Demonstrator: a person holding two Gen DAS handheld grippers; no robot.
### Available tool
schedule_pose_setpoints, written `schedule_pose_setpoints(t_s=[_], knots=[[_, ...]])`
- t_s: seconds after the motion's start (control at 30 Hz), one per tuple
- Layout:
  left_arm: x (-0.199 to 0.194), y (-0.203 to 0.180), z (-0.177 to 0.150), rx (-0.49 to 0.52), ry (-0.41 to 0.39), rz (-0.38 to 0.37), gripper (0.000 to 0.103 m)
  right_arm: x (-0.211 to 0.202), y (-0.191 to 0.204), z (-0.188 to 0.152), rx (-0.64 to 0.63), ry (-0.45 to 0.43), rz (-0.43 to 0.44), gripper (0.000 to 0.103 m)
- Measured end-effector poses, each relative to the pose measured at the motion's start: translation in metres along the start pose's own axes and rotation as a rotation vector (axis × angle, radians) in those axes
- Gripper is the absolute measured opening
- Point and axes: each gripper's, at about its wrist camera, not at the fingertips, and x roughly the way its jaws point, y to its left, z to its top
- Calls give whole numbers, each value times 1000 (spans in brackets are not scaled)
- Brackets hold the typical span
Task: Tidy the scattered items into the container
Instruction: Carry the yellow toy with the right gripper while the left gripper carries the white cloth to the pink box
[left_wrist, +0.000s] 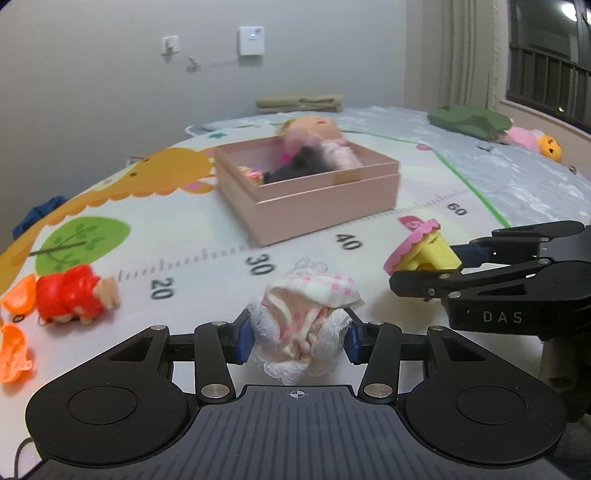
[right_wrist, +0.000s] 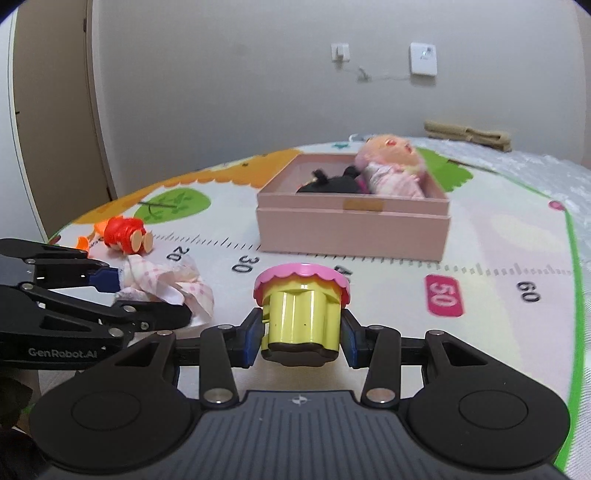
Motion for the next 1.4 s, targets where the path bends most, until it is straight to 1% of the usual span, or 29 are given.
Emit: schedule_pose_setpoints(t_s=[0.13,0.33,0.47,0.77,0.9,1.07,1.13,1.23,1.33,1.4], knots=[[3,-15,7,24,10,4,51,-7,-8,3,-12,-26,-27,42],[4,-27,11,56,9,-9,51,-10,-20,3,-19,2,-59,42],[4,-30,10,55,7,-21,51,-11,-24,2,-31,6,-75,42],[1,-26,9,39,-4,-32,51,-15,-24,0,-45,9,-83,42],[2,-26,9,27,6,-48,51,-19,-24,1,-61,9,-89,42],[3,-30,15,43,-9,-63,51,-22,-26,5,-65,21,-86,42],[3,-28,22,55,-27,-62,51,-20,-29,11,-50,32,-67,42],[8,-19,45,79,-64,-58,51,-17,-31,31,-58,24,-40,42],[23,-9,72,93,-103,-38,51,-11,-32,62,-114,-9,-41,42],[40,-2,90,104,-124,-17,51,1,-38,88,-103,-19,-23,42]])
